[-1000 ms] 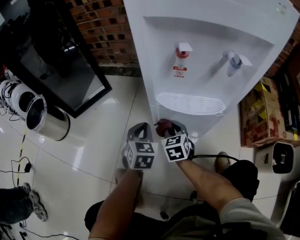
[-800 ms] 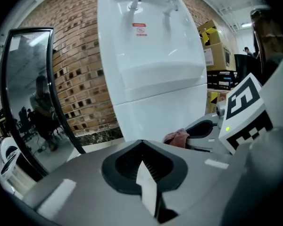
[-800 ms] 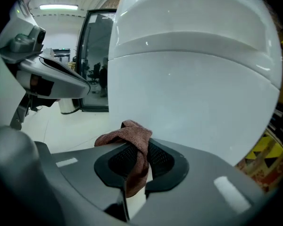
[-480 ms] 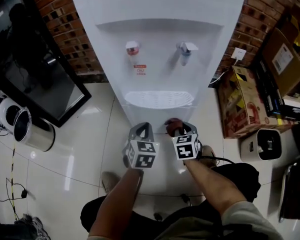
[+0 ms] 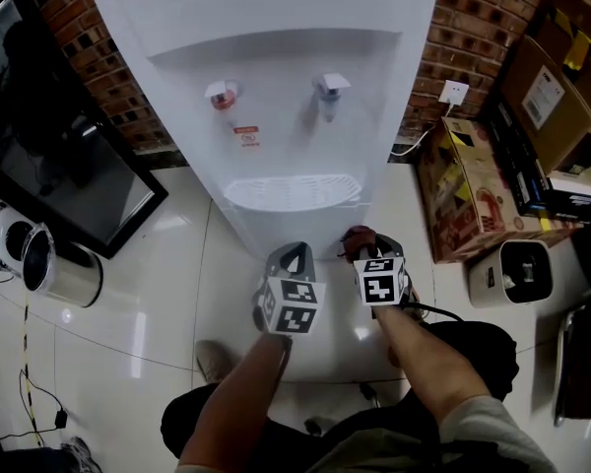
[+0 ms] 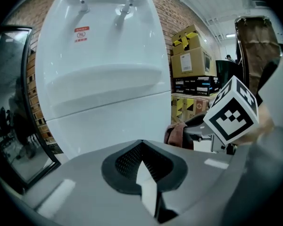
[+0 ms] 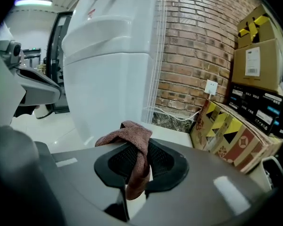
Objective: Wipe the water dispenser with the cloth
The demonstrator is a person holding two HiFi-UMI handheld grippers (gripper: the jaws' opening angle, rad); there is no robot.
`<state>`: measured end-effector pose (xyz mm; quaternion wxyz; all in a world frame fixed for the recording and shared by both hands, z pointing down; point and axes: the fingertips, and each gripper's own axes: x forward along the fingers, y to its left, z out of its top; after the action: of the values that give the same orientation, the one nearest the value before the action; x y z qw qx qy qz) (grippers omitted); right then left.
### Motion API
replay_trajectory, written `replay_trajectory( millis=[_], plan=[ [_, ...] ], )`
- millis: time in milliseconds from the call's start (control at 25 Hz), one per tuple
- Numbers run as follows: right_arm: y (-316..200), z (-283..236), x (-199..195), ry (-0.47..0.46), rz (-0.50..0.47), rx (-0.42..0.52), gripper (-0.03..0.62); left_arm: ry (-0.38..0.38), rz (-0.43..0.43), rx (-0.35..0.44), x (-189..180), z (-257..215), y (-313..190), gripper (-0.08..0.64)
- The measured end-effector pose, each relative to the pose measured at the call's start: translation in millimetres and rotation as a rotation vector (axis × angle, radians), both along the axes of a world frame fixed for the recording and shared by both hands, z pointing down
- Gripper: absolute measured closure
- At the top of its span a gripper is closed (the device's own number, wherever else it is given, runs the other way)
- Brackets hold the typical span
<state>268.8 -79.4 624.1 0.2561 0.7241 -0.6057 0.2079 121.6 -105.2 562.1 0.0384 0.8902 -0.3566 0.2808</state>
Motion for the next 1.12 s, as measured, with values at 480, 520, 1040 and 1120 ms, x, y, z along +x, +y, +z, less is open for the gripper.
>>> replay_trajectory(
  millis=[480,520,1040,1120],
  plan=[
    [-2.7,1.2,-4.1,-0.032,0.035,-0.006,0.523,-0.010,-0.047,0.002,-28.6,-0.7,-7.9,0.560],
    [-2.5,2.7,-11.0,-0.042,0.032,-0.009,0.523,-0.010,-0.057,0.003,-33.4,-1.9,-9.3,0.560],
    [-52.7,12.4,-189.0,-0.263,-0.335,-0.007,0.522,-0.054,-0.217,-0.011,-129.5,-2.2,-37.8,0.560],
    [-61.1,22.3,-209.8,-0.286,-0.364,-0.034,0.522,-0.066,-0.246,-0.020,-147.9,2.5,-44.7,0.560]
  ],
)
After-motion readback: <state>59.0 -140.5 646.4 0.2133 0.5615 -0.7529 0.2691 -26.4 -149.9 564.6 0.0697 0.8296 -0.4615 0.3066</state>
